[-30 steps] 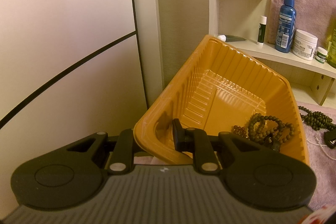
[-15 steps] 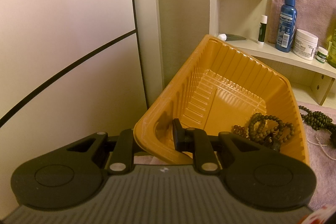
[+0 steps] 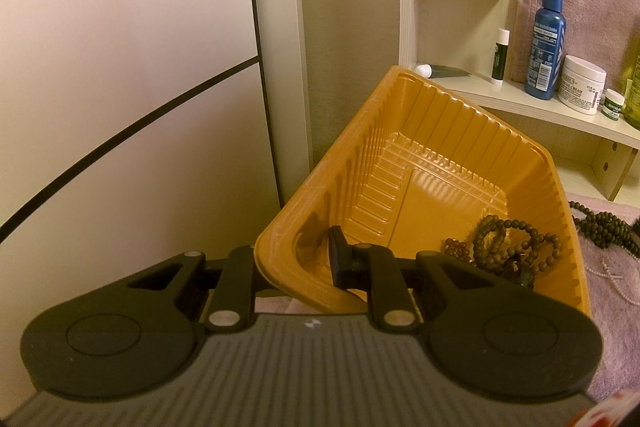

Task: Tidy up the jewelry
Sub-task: 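Reach the right gripper to the black strap item and grasp it, then carry the black strap watch into the orange tray and release it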

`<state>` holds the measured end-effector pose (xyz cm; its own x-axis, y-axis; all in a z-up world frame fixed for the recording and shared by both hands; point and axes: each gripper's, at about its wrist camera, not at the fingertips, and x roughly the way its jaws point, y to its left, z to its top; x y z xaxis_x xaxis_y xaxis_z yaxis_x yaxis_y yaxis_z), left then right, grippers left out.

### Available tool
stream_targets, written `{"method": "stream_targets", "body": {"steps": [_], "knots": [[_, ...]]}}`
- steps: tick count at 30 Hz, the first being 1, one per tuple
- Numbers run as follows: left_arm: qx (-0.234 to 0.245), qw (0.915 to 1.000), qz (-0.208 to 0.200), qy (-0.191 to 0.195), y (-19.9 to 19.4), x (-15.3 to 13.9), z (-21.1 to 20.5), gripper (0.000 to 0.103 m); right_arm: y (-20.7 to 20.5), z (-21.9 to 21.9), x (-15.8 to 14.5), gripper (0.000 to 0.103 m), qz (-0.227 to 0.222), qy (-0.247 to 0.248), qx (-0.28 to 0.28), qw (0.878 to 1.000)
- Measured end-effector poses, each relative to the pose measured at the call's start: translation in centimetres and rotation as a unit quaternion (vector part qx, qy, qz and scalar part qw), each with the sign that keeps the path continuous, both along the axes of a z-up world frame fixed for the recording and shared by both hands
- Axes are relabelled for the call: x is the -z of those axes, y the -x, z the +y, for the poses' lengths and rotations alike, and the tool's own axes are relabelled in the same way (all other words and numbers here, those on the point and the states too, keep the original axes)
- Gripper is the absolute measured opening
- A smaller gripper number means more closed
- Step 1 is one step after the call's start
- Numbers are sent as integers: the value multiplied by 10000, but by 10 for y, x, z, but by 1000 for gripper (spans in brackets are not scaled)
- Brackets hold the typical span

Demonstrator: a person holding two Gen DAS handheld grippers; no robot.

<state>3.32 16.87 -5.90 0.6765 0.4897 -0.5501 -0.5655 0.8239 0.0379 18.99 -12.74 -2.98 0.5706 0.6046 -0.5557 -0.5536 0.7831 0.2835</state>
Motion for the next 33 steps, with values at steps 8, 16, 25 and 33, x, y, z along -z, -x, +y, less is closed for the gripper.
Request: {"method": "stream_targets", "body": {"steps": [8,16,25,33], "knots": [[6,10000,0,-8,0,0,0,17,14,54,-14,7,-272,-365,-739,9962],[5,10000,-3,7,0,2,1,17,13,102,-14,7,-345,-400,-1278,9904],[7,10000,-1,18,0,2,1,17,7,127,1,7,-193,-258,-1463,9887],[9,10000,-1,20,0,2,1,17,7,139,16,7,-55,-70,-1556,9878]]}}
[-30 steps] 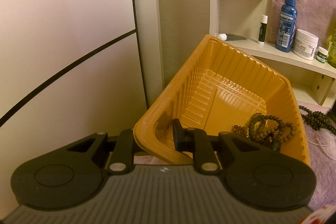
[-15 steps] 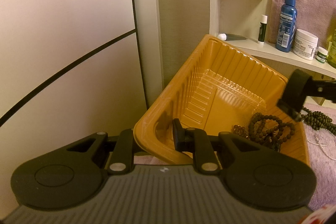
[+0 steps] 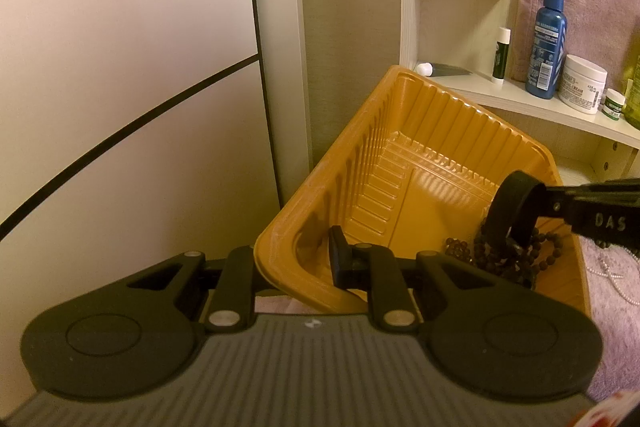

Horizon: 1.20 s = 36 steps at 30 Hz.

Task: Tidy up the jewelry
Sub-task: 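Carry the black strap watch into the orange tray and release it, then reach the right gripper to the pearl strand and grasp its clasp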

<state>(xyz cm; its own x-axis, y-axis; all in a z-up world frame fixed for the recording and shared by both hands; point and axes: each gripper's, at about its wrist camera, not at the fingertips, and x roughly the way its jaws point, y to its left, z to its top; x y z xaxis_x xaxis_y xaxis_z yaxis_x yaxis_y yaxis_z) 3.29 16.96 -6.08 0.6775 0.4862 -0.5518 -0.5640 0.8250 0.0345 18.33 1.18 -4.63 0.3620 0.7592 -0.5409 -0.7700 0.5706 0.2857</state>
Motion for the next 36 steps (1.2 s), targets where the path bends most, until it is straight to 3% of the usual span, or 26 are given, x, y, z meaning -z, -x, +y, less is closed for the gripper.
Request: {"method": "stream_targets", "body": {"steps": [4,6,8,10,23,36], "knots": [[1,10000,-1,0,0,0,0,17,-2,2,3,8,13,77,-23,10000],[0,10000,0,1,0,0,0,17,-2,3,4,14,32,106,-102,9999],[-4,10000,4,12,0,1,1,17,-1,3,3,40,47,112,-168,9998],[-6,10000,5,17,1,1,1,17,2,1,2,55,-5,84,-162,9998],[-7,10000,7,11,1,1,1,17,15,-50,1,57,251,-182,282,9991],[-3,10000,9,2,1,1,1,17,24,-120,11,58,537,-24,978,9938]]}}
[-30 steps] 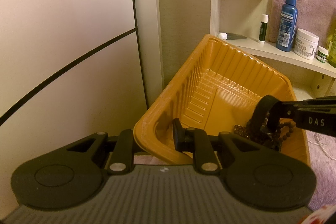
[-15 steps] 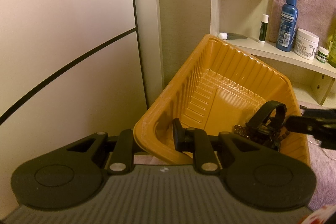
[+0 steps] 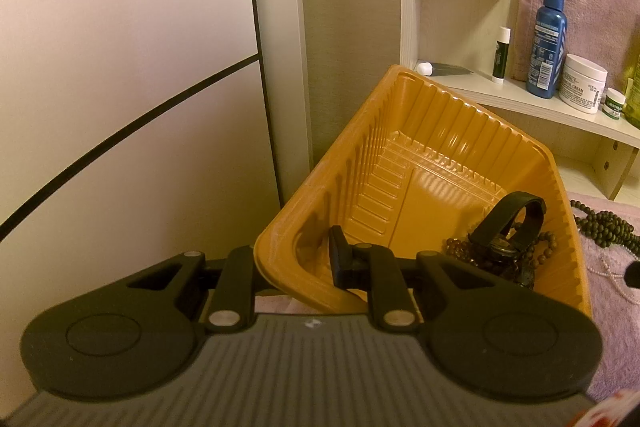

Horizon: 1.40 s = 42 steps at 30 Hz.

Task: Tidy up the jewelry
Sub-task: 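Reach the right gripper to the pearl strand and grasp its clasp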

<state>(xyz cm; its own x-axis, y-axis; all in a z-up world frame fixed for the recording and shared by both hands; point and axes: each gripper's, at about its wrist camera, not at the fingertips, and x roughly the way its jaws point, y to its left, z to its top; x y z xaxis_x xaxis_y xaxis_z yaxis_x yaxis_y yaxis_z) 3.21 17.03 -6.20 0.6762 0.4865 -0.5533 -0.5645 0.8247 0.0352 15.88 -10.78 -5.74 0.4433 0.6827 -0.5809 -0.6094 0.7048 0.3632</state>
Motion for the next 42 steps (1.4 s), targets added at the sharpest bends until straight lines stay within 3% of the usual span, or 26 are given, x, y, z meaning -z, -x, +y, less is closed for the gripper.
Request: {"method": "stream_targets", "body": {"steps": [14,34,36,38,42], "knots": [[-3,10000,3,1,0,0,0,17,4,-30,13,57,160,297,323,9989],[2,10000,5,0,0,0,1,17,-10,-17,22,57,31,581,90,9983],[0,10000,5,-2,0,0,1,17,-11,-14,24,54,-8,635,55,9980],[0,10000,4,-1,0,0,1,17,-13,-12,26,41,-8,662,5,9978],[3,10000,6,-3,0,0,1,17,-18,-6,32,33,-6,733,-20,9973]]}}
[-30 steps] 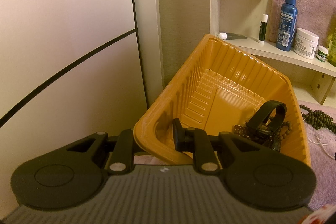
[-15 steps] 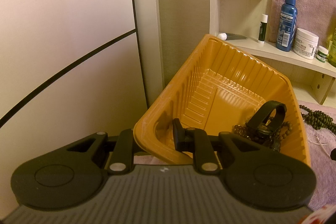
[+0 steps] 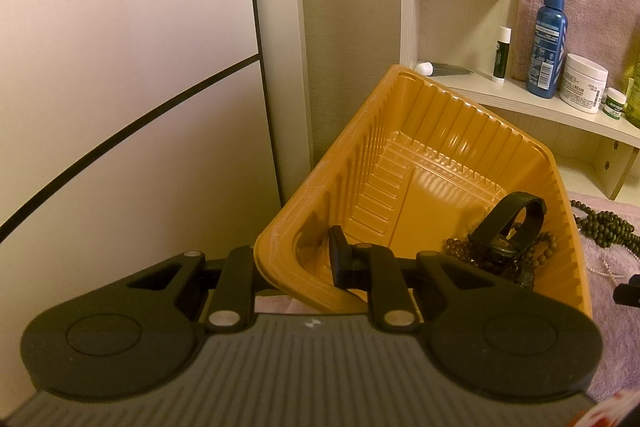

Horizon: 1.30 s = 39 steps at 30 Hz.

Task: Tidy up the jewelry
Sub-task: 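Reach the right gripper to the pearl strand and grasp its clasp, then lift the pearl strand with the right gripper and lower it into the tray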

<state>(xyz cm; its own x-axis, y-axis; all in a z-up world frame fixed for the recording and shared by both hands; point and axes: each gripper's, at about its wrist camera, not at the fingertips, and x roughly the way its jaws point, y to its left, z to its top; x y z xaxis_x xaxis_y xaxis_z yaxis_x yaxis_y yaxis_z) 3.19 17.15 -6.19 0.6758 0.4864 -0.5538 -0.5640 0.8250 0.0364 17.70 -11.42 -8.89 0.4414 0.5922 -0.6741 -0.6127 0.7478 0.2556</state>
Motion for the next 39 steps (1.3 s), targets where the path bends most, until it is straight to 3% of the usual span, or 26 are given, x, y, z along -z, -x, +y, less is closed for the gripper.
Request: {"method": "stream_targets", "body": {"steps": [5,12,16,19,32,39], "knots": [[0,10000,0,-1,0,0,0,17,-7,8,4,19,-66,151,-42,9999],[-1,10000,0,-1,0,0,0,17,-6,19,7,15,-363,526,-195,9978],[4,10000,3,-2,0,0,0,17,1,25,8,3,-597,727,-344,9950],[51,10000,-30,6,0,0,0,17,2,26,8,2,-603,741,-339,9948],[49,10000,-28,11,-1,0,1,17,10,-12,-12,2,-62,-215,-32,9997],[52,10000,-27,7,-1,0,1,17,18,-42,-39,2,-35,-753,185,9970]]}}
